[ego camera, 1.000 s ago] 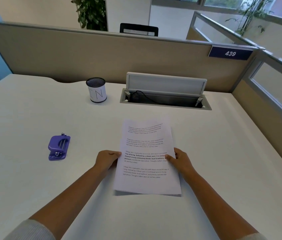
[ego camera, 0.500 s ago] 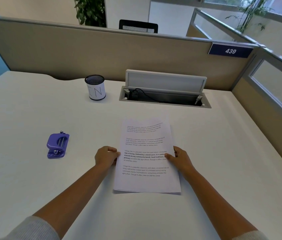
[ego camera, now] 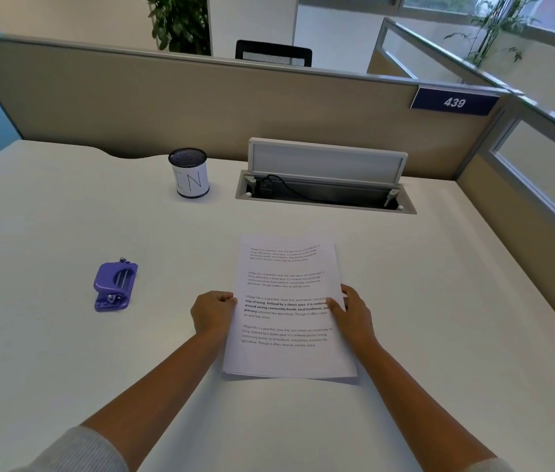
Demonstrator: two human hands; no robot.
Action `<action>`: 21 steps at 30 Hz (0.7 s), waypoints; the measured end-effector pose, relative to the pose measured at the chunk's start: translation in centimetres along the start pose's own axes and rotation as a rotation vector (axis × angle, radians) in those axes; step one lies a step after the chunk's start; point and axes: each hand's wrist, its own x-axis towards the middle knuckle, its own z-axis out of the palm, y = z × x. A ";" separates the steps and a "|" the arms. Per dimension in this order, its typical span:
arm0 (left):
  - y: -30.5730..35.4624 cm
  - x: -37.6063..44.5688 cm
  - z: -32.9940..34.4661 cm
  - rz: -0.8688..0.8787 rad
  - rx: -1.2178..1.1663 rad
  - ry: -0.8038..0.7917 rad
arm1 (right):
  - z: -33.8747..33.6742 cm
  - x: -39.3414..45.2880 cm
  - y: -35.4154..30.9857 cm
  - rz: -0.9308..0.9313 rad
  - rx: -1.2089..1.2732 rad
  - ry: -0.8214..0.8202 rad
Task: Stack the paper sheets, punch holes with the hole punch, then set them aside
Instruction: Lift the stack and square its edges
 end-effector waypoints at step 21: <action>0.3 -0.2 -0.1 0.005 0.015 0.018 | 0.0 0.1 0.5 0.067 0.142 0.035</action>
